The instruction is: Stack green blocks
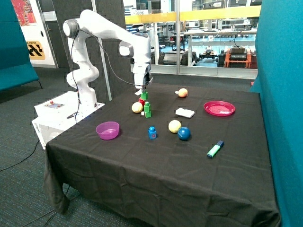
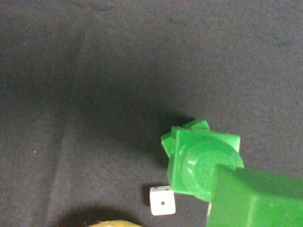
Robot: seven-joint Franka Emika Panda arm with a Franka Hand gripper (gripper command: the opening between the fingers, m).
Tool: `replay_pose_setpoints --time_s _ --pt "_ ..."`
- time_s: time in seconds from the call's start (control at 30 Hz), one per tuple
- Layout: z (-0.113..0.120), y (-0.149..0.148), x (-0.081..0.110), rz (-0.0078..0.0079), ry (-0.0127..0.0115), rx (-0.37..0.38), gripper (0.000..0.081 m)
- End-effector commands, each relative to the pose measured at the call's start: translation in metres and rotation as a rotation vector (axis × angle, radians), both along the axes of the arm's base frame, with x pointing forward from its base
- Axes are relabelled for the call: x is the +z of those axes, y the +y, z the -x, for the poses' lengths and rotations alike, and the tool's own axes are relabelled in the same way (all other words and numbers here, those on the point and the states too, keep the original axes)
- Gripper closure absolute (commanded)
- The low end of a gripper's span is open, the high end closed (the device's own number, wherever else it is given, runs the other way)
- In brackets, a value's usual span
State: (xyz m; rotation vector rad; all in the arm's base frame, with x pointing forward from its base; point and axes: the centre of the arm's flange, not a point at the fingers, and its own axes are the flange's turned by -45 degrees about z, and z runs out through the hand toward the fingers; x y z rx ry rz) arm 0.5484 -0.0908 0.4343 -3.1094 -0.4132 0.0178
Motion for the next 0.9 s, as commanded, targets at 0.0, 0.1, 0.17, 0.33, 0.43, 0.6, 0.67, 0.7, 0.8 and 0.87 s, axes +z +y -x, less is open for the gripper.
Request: replay_pose_setpoints --time_s 0.0,0.1,0.17,0.33,0.43,0.6,0.67,0.7,0.8,0.87 --pt "0.0041 0.0040 -0.0105 0.0033 -0.0119 -0.004 0.0808" --pt "0.0036 0.0043 -0.0117 0.0033 -0.0119 -0.003 0.0808" --pt "0.0031 0.0048 -0.0124 0.0033 -0.0119 0.005 0.0808" --pt "0.0005 0.0057 -0.0143 0.0033 -0.0119 0.001 0.0808" --pt "-0.0004 0.0064 -0.0154 0.0033 -0.0119 0.002 0.0808" --pt "-0.0005 0.0072 -0.0173 0.0032 -0.0119 0.006 0.0808" --pt "-0.0001 0.0072 -0.0181 0.0033 -0.0119 0.004 0.0808" --pt "0.0001 0.0071 -0.0185 0.0033 -0.0119 0.004 0.0808" --pt "0.0009 0.0066 -0.0197 0.0033 -0.0119 0.005 0.0808" --pt "0.0013 0.0060 -0.0205 0.0033 -0.0119 0.003 0.0808"
